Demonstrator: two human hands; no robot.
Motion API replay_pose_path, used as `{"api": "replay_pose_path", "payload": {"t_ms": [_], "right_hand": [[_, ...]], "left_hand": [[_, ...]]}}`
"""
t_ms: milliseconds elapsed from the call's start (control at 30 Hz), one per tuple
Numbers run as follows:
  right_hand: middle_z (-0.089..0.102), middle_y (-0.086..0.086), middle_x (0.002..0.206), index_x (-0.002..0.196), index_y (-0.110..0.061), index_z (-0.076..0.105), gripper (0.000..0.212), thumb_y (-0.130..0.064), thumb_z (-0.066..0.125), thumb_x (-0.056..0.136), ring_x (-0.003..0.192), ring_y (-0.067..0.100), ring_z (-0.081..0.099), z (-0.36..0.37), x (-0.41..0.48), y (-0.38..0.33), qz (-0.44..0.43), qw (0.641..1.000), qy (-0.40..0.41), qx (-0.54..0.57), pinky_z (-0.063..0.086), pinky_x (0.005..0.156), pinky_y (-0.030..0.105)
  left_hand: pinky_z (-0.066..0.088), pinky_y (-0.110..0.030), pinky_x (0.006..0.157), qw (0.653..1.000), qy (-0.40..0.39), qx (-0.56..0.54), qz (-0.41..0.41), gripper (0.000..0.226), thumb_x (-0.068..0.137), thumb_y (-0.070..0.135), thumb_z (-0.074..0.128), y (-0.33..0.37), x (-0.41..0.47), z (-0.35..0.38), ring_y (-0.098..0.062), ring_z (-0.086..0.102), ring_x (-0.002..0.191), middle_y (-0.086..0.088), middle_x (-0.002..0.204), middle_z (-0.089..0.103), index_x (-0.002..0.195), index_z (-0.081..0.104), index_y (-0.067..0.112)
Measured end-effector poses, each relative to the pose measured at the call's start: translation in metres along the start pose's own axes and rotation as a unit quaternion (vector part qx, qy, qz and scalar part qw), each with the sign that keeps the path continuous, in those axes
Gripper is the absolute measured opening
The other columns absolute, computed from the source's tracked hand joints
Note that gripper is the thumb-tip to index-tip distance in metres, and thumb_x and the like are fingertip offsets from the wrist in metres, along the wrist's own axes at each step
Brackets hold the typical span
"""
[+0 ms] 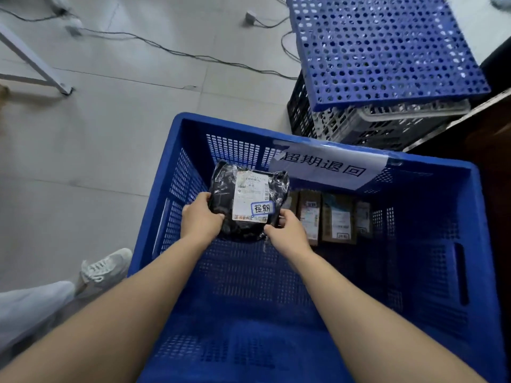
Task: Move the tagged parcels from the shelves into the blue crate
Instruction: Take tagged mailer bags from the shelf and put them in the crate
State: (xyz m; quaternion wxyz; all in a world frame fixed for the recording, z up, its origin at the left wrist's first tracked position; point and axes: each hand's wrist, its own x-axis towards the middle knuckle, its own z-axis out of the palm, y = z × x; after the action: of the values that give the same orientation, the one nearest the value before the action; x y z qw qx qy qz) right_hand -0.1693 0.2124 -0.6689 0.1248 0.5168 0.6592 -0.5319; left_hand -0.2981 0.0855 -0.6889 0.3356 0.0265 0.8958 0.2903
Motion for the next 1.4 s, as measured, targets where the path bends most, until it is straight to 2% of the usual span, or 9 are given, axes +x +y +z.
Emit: {"api": "replay_pose_path", "payload": {"t_ms": [233, 500, 667, 767, 933, 1067, 1167, 1300, 1400], "right_hand": [[0.051, 0.003, 0.136, 0.134, -0.017, 0.043, 0.046, -0.023, 0.06, 0.091, 0.1, 0.017, 0.053, 0.048, 0.091, 0.048, 0.019, 1.0, -0.015, 0.005, 0.045, 0.085, 0.033], [0.055, 0.004, 0.13, 0.134, -0.018, 0.045, 0.042, -0.023, 0.057, 0.094, 0.092, 0.019, 0.053, 0.097, 0.177, 0.098, 0.039, 0.999, -0.029, 0.001, 0.046, 0.082, 0.034], [0.044, 0.008, 0.143, 0.142, -0.013, 0.041, 0.05, -0.021, 0.057, 0.094, 0.122, 0.027, 0.049, 0.127, 0.225, 0.124, 0.025, 0.999, -0.027, -0.009, 0.041, 0.095, 0.032], [0.038, 0.011, 0.144, 0.143, -0.017, 0.042, 0.051, -0.026, 0.056, 0.094, 0.126, 0.029, 0.046, 0.146, 0.253, 0.136, 0.014, 0.999, -0.006, -0.028, 0.036, 0.095, 0.026], [0.052, 0.011, 0.135, 0.137, -0.017, 0.045, 0.046, -0.021, 0.054, 0.093, 0.119, 0.031, 0.052, 0.176, 0.294, 0.152, 0.021, 1.0, -0.009, -0.006, 0.046, 0.096, 0.036], [0.047, 0.011, 0.139, 0.145, -0.018, 0.033, 0.056, -0.021, 0.051, 0.092, 0.116, 0.031, 0.054, 0.192, 0.313, 0.166, 0.049, 0.999, -0.006, -0.007, 0.049, 0.096, 0.04], [0.044, 0.011, 0.142, 0.148, -0.014, 0.025, 0.065, -0.024, 0.053, 0.09, 0.121, 0.032, 0.05, 0.2, 0.324, 0.175, 0.064, 0.998, -0.004, -0.002, 0.046, 0.099, 0.039], [0.037, 0.009, 0.148, 0.154, -0.013, 0.0, 0.081, -0.023, 0.054, 0.093, 0.127, 0.03, 0.046, 0.203, 0.329, 0.181, 0.082, 0.996, 0.001, 0.03, 0.044, 0.1, 0.036], [0.033, 0.01, 0.152, 0.153, -0.015, -0.008, 0.084, -0.023, 0.052, 0.096, 0.132, 0.03, 0.042, 0.2, 0.319, 0.183, 0.073, 0.997, -0.02, 0.019, 0.041, 0.103, 0.037]], "left_hand": [[0.046, -0.03, 0.078, 1.0, -0.006, -0.004, -0.024, 0.056, 0.087, 0.011, 0.066, -0.053, 0.077, 0.061, -0.026, 0.058, 0.108, -0.008, 0.128, 0.058, 0.138, 0.044, 0.018], [0.049, -0.043, 0.095, 0.999, -0.029, 0.002, -0.026, 0.048, 0.084, 0.011, 0.068, -0.102, 0.159, 0.12, -0.03, 0.058, 0.112, -0.005, 0.125, 0.061, 0.129, 0.052, 0.017], [0.05, -0.044, 0.094, 0.999, -0.039, -0.016, -0.027, 0.045, 0.081, 0.01, 0.068, -0.135, 0.201, 0.151, -0.031, 0.059, 0.109, -0.009, 0.118, 0.063, 0.124, 0.054, 0.009], [0.051, -0.041, 0.093, 0.998, -0.035, -0.037, -0.023, 0.042, 0.082, 0.007, 0.067, -0.152, 0.224, 0.166, -0.026, 0.06, 0.105, -0.005, 0.11, 0.062, 0.122, 0.053, 0.01], [0.051, -0.038, 0.094, 0.997, -0.052, -0.042, -0.037, 0.043, 0.083, 0.009, 0.067, -0.168, 0.255, 0.192, -0.025, 0.059, 0.105, -0.005, 0.117, 0.061, 0.124, 0.054, 0.013], [0.05, -0.043, 0.097, 0.995, -0.083, -0.037, -0.029, 0.044, 0.081, 0.006, 0.063, -0.184, 0.279, 0.213, -0.027, 0.06, 0.108, -0.009, 0.118, 0.062, 0.123, 0.054, 0.015], [0.045, -0.042, 0.103, 0.99, -0.125, -0.063, -0.022, 0.055, 0.079, -0.001, 0.06, -0.188, 0.282, 0.222, -0.024, 0.057, 0.113, -0.005, 0.12, 0.062, 0.129, 0.048, 0.017], [0.034, -0.024, 0.102, 0.986, -0.16, -0.046, -0.02, 0.076, 0.088, -0.006, 0.056, -0.197, 0.286, 0.23, -0.01, 0.04, 0.121, 0.01, 0.13, 0.04, 0.151, 0.019, 0.017], [0.027, -0.036, 0.117, 0.987, -0.158, 0.012, -0.006, 0.095, 0.087, 0.009, 0.065, -0.201, 0.285, 0.226, -0.017, 0.027, 0.142, 0.004, 0.158, 0.022, 0.154, 0.0, 0.025]]}}
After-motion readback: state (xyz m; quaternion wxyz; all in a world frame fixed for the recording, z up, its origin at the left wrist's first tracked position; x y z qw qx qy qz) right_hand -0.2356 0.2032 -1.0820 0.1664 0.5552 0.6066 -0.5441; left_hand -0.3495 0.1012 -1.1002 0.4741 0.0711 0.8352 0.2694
